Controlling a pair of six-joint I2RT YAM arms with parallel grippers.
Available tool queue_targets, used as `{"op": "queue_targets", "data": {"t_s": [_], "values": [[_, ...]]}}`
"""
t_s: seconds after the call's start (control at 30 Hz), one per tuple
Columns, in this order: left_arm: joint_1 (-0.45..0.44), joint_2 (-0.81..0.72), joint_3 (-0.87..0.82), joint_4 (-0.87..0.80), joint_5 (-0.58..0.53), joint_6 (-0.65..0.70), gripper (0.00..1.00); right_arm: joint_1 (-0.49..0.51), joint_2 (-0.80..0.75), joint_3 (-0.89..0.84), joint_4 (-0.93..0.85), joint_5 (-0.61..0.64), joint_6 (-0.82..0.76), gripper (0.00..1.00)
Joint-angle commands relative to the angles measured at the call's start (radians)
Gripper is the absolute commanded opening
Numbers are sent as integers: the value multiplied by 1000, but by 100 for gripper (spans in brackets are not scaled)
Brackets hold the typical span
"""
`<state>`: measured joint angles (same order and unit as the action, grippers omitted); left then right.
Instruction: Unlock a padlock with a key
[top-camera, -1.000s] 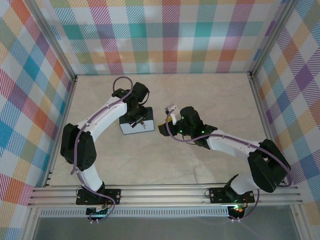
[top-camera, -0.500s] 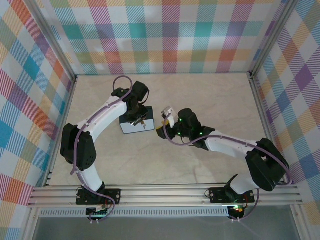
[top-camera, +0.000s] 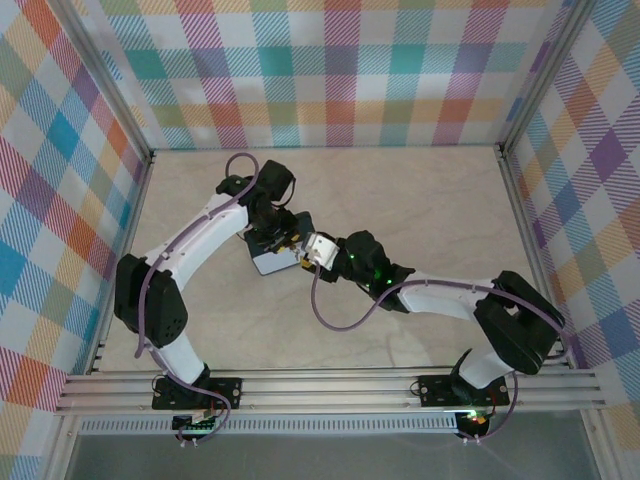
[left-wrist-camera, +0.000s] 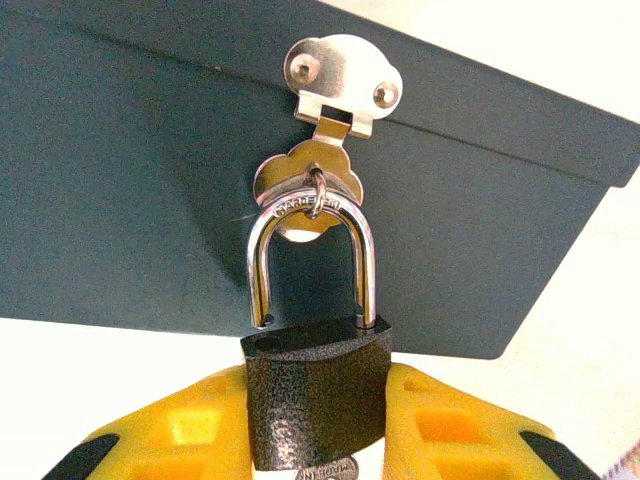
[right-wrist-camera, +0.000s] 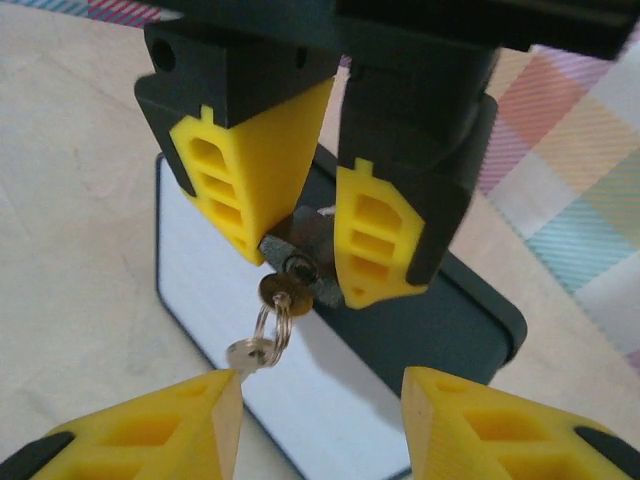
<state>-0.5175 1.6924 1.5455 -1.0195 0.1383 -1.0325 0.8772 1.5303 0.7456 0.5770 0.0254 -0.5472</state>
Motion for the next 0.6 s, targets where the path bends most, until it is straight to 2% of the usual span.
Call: {"op": "queue_targets", "data": {"t_s": [0.0,0.2,0.47,0.57], "values": [[-4,-69,4,1,42,0,12,13,33,-13,161,6,-182,43],[1,-80,-2,8,62,-8,12,22,32,-17,222,2,-198,37],[17,-80,-3,17,78,-12,12,42,26,-15,176,-1,-194,33],[22,-83,-10,25,81,-15,12,50,42,-10,178,16,-193,27]]}}
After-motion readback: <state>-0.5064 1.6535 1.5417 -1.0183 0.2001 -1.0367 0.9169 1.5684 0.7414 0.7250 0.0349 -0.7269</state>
